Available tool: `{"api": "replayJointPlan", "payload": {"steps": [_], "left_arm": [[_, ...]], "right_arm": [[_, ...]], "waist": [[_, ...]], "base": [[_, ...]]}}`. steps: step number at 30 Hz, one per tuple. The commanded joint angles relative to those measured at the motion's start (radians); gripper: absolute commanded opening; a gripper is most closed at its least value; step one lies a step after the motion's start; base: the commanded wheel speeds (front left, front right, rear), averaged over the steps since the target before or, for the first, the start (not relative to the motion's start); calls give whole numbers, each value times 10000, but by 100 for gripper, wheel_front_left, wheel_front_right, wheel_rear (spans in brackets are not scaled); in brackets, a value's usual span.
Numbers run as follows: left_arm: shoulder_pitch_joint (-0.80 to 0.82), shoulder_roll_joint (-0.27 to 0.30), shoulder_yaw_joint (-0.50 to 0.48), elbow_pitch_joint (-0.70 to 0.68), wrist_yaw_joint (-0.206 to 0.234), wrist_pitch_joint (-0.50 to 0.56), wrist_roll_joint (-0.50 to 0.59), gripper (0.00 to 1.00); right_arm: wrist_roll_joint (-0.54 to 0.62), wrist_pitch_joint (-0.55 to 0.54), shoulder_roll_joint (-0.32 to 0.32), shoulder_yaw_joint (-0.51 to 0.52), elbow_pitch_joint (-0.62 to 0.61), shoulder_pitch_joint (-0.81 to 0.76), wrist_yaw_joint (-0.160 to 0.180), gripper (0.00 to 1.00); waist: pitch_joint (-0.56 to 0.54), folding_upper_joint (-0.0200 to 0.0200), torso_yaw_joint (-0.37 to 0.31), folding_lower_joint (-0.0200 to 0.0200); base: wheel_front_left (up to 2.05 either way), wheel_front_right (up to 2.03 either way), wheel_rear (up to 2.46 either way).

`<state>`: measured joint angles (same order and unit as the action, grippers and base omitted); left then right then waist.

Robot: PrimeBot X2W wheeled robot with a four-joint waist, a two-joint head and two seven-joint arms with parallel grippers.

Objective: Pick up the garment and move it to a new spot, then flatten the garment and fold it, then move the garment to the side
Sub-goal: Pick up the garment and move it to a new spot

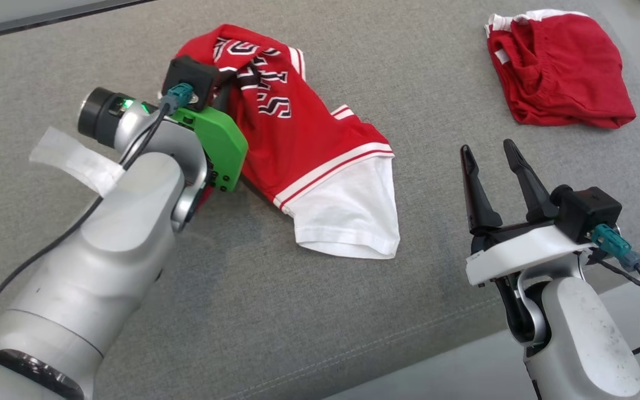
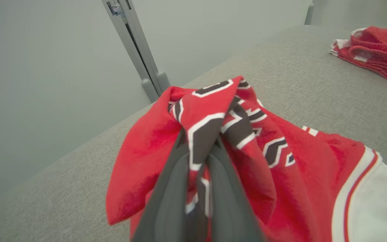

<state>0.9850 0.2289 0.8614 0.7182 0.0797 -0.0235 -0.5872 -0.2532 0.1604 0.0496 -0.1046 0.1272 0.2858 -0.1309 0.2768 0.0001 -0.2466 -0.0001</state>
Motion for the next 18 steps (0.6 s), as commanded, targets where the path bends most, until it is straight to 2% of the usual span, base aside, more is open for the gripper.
{"api": "replayJointPlan", "payload": {"steps": [1, 8, 10, 11, 16, 18], "left_arm": [[553, 207, 47, 800, -19, -221, 288, 0], [1595, 486, 158, 2421, 143, -730, 751, 0], [1728, 432, 24, 2814, 208, -811, 621, 51], [1771, 384, -33, 2961, 228, -865, 548, 100], [1650, -171, -471, 3577, -6, -1575, -56, 100], [1621, -231, -506, 3620, -53, -1671, -116, 100]], "right_arm": [[-139, 133, 17, -154, 107, 275, 5, 100], [-186, 330, 17, -354, 353, 540, 5, 100], [-191, 364, 17, -401, 442, 573, 5, 100], [-188, 384, 16, -419, 474, 610, 5, 100], [-60, 465, 22, -267, 686, 599, 6, 100], [-29, 465, 20, -221, 705, 560, 5, 100]], "waist": [[635, -1, -598, 1], [961, -1, -769, 1], [987, -1, -748, 1], [993, -1, -729, 1], [797, -1, -253, 1], [735, -1, -161, 1]], "base": [[0, 0, 0], [0, 0, 0], [0, 0, 0], [0, 0, 0], [0, 0, 0], [0, 0, 0]]}}
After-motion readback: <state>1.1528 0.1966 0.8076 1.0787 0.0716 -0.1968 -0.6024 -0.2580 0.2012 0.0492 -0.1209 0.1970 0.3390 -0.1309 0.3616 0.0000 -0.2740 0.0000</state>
